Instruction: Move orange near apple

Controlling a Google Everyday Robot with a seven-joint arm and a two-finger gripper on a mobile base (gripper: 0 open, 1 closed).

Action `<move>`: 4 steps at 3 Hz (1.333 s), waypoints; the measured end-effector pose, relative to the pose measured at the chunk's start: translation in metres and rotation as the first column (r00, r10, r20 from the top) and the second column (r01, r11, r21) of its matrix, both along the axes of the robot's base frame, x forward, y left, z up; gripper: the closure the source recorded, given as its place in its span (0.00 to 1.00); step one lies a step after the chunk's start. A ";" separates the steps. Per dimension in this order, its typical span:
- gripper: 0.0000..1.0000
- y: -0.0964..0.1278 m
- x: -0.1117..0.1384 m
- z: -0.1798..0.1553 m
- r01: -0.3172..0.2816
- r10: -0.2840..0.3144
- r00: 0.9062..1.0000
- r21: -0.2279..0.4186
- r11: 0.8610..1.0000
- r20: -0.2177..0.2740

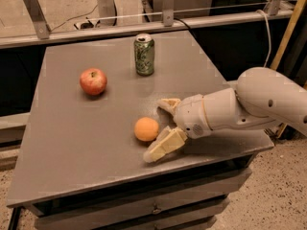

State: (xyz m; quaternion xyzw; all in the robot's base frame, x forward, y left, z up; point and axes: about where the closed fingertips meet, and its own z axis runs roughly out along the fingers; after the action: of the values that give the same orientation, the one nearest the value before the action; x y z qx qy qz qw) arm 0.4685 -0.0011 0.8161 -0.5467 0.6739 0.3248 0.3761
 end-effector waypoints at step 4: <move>0.64 0.009 -0.002 0.007 -0.021 0.021 1.000 0.062 0.998 -0.004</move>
Offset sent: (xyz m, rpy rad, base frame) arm -0.0001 0.0030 0.0054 0.0573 0.0062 0.0089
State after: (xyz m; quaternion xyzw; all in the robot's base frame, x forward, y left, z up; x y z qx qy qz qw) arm 0.4661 0.0077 0.8236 -0.5411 0.6587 0.3507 0.3877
